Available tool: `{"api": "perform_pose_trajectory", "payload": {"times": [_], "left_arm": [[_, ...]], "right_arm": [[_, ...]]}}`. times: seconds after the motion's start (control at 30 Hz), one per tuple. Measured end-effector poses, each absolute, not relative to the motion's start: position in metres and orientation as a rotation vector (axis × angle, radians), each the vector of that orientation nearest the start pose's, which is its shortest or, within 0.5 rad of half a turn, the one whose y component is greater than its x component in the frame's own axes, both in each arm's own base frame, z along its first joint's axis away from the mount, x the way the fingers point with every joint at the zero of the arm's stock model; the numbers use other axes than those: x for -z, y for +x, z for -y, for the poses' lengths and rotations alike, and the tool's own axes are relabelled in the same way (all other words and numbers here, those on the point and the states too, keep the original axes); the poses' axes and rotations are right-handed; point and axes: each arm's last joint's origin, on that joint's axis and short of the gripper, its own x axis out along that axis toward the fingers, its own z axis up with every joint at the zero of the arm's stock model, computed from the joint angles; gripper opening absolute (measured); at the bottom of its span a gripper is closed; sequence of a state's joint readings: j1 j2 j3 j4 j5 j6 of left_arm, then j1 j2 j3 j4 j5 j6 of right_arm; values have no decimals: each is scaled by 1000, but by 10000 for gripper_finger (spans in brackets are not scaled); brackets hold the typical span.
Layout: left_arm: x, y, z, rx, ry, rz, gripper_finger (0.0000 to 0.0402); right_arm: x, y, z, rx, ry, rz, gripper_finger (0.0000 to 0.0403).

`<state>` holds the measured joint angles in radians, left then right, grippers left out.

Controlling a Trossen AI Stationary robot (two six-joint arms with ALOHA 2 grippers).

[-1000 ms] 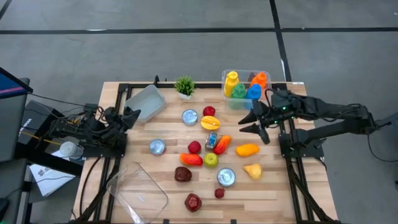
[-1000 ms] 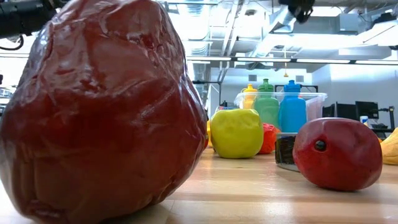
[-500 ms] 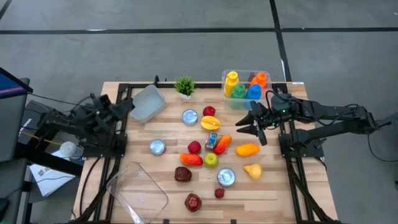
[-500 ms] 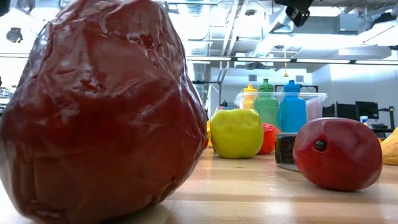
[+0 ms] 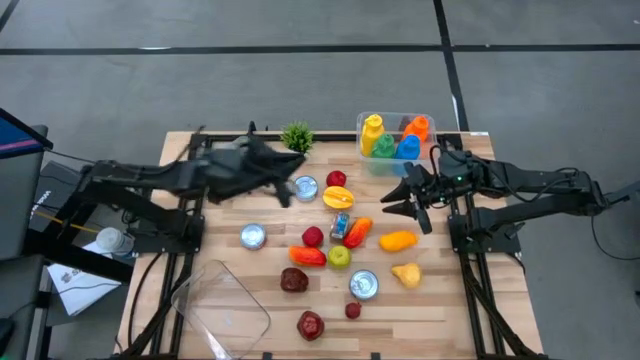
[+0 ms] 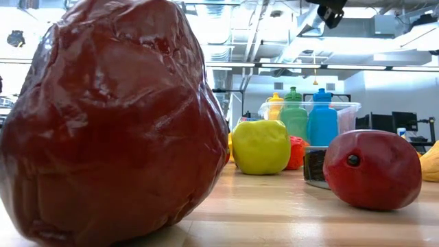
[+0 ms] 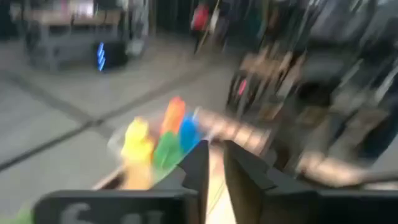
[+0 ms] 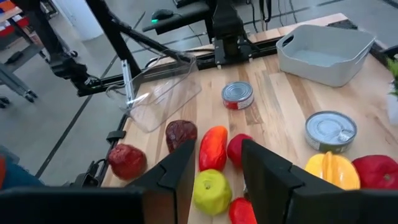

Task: Pick & Place Food Item
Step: Put the blue and pink tuna can into the gray bin

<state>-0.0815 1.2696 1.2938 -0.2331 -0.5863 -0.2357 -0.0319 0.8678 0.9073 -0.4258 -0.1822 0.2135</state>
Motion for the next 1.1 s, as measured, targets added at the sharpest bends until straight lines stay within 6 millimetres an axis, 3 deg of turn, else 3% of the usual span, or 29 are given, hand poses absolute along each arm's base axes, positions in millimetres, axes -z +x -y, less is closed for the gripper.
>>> {"api": "perform_pose_trajectory", "payload": {"times": [0.33,0.57,0.77,1.1], "left_arm": [[-320,349,-3,-476,-148,-472,206],[-252,386,1,-533,-268,-607,287],[-222,402,10,-530,-314,-631,302],[-211,406,15,-580,-401,-607,298]], "right_arm": [[-349,150,-1,-100,322,-355,122],[-358,130,-1,-111,316,-284,122],[-358,120,-1,-109,318,-294,122],[-354,115,-2,-102,328,-332,122]]}}
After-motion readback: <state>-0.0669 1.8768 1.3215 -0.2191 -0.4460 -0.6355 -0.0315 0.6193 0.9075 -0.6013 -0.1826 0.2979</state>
